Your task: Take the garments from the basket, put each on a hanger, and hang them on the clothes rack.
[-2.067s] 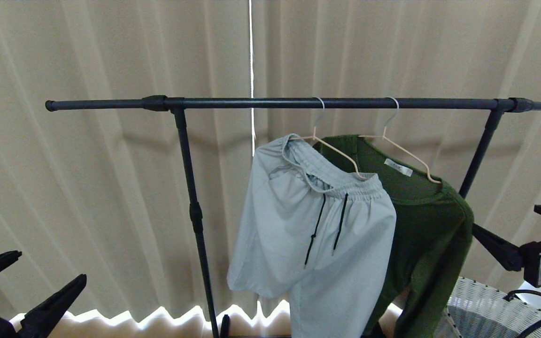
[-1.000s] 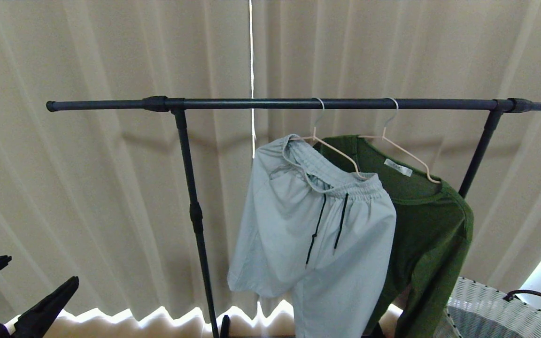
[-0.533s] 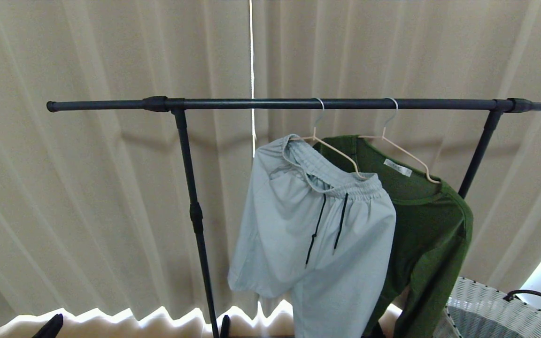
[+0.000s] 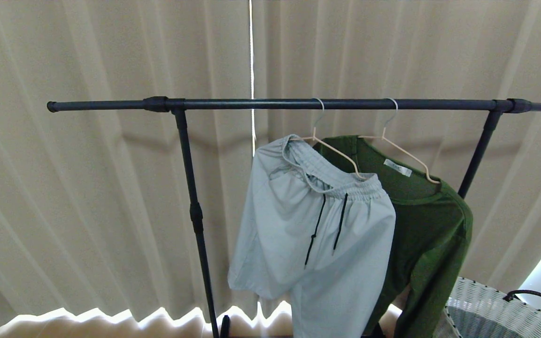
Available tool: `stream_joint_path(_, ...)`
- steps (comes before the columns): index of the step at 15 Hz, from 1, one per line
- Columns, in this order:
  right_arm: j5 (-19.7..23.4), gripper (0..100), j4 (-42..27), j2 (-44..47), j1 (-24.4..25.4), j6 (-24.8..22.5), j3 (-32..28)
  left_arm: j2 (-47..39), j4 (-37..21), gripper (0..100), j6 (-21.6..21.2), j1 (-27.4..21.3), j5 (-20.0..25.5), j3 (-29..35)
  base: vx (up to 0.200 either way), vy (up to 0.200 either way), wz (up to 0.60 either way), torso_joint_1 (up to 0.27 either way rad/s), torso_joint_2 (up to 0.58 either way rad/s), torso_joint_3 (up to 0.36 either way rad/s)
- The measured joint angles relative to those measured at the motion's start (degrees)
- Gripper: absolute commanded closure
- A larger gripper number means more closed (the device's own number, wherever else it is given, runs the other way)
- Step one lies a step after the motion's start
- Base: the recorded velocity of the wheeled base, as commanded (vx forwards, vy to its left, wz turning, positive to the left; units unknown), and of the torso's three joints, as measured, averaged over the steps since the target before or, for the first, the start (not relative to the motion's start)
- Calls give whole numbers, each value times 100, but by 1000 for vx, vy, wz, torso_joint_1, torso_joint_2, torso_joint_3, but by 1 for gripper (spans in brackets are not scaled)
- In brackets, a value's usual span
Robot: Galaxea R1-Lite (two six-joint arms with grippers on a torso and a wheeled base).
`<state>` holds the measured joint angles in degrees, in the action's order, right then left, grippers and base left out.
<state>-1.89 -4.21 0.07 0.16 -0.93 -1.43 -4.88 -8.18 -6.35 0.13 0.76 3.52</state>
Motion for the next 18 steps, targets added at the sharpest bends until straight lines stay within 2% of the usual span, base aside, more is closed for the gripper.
stream_joint_path(3, -79, 0, 40, 0, 0, 108, -2, 343, 49, 0, 280, 0, -40, -46, 0, 0, 0, 0, 0, 0)
stream_joint_path(4, -169, 0, 185, 0, 0, 158, 17, 394, 239, 0, 346, 2, -187, -89, 0, 0, 0, 0, 0, 0)
stream_joint_path(8, -191, 0, 200, 0, 0, 172, 63, 463, 325, 0, 349, 5, -236, -163, 0, 0, 0, 0, 0, 0)
stream_joint_path(10, -190, 0, 200, 0, 0, 172, 63, 469, 325, 0, 346, 0, 105, -163, 0, 0, 0, 0, 0, 0)
stream_joint_path(11, -190, 0, 202, 0, 0, 166, 63, 472, 317, 0, 340, -2, 595, -162, 0, 0, 0, 0, 0, 0)
stream_joint_path(12, -190, 0, 200, 0, 0, 166, 63, 474, 307, 0, 274, -4, 884, -144, 0, 0, 0, 0, 0, 0)
stream_joint_path(15, -190, 0, 200, -2, 0, 150, 63, 463, 299, 0, 118, -16, 1172, -121, 0, 0, 0, 0, 0, 0)
stream_joint_path(18, -156, 0, 200, -2, 0, 119, 63, 323, 299, 0, 50, -118, 1274, -116, 0, 0, 0, 0, 0, 0)
